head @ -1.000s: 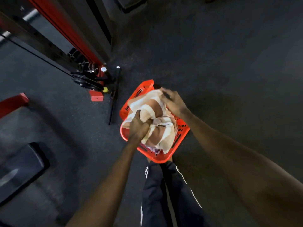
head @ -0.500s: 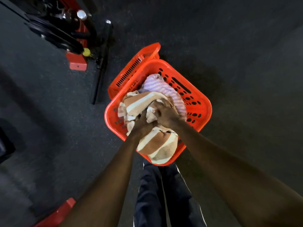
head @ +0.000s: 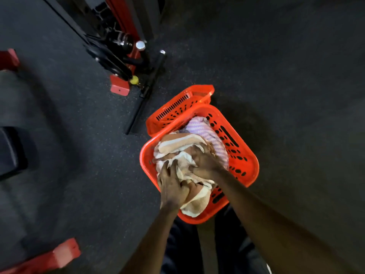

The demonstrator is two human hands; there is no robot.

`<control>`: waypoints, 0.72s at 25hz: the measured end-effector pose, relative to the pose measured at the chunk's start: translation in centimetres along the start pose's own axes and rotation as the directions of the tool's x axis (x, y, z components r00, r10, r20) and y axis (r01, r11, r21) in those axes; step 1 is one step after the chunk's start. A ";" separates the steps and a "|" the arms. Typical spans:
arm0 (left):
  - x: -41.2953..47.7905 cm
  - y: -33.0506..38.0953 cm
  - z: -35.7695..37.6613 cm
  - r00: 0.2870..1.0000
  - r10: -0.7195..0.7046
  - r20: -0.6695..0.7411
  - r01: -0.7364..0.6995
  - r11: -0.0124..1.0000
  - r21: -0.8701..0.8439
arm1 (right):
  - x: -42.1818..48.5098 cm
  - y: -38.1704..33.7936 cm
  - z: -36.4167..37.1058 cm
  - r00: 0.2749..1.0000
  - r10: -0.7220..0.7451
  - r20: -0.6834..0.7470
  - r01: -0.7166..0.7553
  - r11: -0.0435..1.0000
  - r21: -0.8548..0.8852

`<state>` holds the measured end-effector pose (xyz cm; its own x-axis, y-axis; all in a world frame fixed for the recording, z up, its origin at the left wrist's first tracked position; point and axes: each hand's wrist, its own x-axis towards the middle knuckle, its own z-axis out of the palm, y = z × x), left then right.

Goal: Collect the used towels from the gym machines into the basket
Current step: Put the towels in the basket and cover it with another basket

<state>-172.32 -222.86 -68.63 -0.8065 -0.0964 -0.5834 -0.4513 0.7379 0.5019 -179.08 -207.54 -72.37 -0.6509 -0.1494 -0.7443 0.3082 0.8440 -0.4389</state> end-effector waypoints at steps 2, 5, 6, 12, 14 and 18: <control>0.2 -0.1 0.8 0.992 -0.101 0.069 0.107 0.991 -0.082 | 0.7 0.0 -0.9 0.999 0.030 0.019 -0.031 0.999 0.020; 1.6 -0.6 2.9 0.981 -0.117 0.154 0.135 0.984 -0.114 | 2.1 2.1 -0.9 0.997 -0.043 0.067 0.052 0.988 -0.146; 2.3 -0.9 3.7 0.976 -0.127 0.176 0.143 0.986 -0.084 | 2.5 2.9 -1.1 0.992 -0.071 0.100 0.091 0.974 -0.208; 3.4 -0.3 5.0 0.985 -0.170 -0.028 0.154 0.945 -0.289 | 1.9 3.5 -2.1 0.979 -0.200 0.028 0.201 0.948 -0.247; 3.2 1.3 2.8 0.938 -0.088 -0.336 -0.008 0.961 -0.275 | 1.0 2.2 -3.7 0.936 -0.289 -0.200 0.252 0.949 -0.191; 6.5 4.8 -3.0 0.846 -0.008 -0.533 -0.122 0.970 -0.208 | 1.9 -1.5 -6.7 0.876 -0.329 -0.352 0.296 0.944 -0.145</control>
<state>-180.83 -221.95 -68.08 -0.8823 -0.4438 -0.1568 -0.4189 0.5885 0.6915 -185.40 -205.61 -69.77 -0.9158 -0.2276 -0.3310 -0.0026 0.8273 -0.5618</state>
